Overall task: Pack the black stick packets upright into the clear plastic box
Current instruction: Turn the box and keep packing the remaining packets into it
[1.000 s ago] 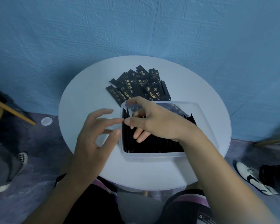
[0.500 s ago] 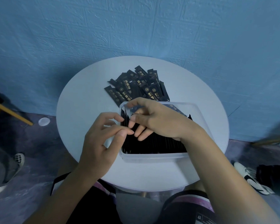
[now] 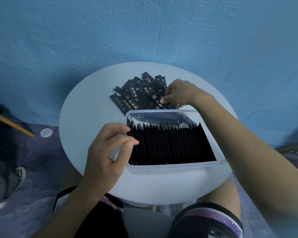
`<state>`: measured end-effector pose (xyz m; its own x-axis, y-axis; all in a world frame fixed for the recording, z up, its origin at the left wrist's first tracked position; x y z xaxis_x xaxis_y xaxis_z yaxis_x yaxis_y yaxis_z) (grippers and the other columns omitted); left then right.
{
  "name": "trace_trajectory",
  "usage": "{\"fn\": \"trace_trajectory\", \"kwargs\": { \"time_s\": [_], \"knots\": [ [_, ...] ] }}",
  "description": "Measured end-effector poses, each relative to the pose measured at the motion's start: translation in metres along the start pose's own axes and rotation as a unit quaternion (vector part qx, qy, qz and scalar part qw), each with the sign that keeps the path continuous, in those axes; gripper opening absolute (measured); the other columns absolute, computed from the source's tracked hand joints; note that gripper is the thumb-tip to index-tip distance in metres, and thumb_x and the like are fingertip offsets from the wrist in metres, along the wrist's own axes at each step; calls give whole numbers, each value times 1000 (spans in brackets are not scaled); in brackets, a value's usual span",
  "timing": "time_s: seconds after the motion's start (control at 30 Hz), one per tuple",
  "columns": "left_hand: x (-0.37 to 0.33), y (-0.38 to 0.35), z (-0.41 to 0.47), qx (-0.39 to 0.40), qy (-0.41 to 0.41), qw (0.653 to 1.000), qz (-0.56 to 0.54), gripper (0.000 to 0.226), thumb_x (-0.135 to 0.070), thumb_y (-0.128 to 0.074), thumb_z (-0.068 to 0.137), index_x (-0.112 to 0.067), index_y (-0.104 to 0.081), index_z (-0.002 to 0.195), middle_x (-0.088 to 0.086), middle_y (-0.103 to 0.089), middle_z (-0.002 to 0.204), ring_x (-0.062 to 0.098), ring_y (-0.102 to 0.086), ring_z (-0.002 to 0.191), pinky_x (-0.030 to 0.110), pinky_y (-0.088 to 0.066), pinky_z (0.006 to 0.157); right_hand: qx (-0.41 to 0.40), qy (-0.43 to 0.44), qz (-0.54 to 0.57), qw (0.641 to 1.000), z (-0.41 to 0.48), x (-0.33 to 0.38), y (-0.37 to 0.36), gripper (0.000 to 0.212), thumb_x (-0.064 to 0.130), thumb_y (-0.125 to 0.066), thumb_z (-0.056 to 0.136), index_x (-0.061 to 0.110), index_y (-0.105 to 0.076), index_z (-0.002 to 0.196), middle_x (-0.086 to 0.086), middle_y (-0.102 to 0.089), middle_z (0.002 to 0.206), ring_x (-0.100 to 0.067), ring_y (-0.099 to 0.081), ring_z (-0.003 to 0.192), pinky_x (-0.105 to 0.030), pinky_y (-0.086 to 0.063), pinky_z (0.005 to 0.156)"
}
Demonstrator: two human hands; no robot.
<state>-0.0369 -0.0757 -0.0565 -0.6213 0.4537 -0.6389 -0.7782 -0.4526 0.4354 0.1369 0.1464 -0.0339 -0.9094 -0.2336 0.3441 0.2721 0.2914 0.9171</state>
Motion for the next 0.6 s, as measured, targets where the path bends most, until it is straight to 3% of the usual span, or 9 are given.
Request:
{"fn": "trace_trajectory", "kwargs": {
  "time_s": [0.13,0.37,0.47,0.6],
  "knots": [
    [1,0,0,-5,1,1000,-4,27,-21,-51,95,-13,-76,89,0,-58,112,0,-58,106,11,-42,93,-1,-26,-63,998,18,-7,-11,43,53,-79,79,12,-64,78,-4,-64,67,-27,-62,73,-28,-37,58],
    [2,0,1,-3,5,1000,-5,27,-21,-51,96,-14,-76,90,1,-58,113,2,-58,107,13,-42,94,23,-12,-31,999,21,-8,-19,33,31,-80,82,7,-62,69,-9,-54,63,-24,-51,68,-27,-35,58],
    [2,0,1,-6,4,1000,-3,28,-21,-51,96,-13,-76,89,1,-58,113,1,-58,107,12,-42,94,18,7,59,998,21,-7,-16,18,24,-80,83,15,-66,76,-3,-60,71,-21,-53,70,-25,-39,60],
    [2,0,1,-5,5,1000,-5,27,-21,-51,96,-12,-76,90,0,-58,113,1,-58,106,12,-42,94,-39,29,241,969,16,-4,2,19,10,-74,89,11,-61,76,-1,-57,67,-9,-45,49,-13,-36,42]
  ]
}}
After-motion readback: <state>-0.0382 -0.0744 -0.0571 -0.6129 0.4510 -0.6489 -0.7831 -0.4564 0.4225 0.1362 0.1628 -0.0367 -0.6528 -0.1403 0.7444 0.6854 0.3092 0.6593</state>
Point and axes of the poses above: each hand's wrist, its own z-axis towards the middle knuckle, its own y-axis out of the back of the hand, x = y × z, the point moved 8 cm from there along z, towards the middle knuckle
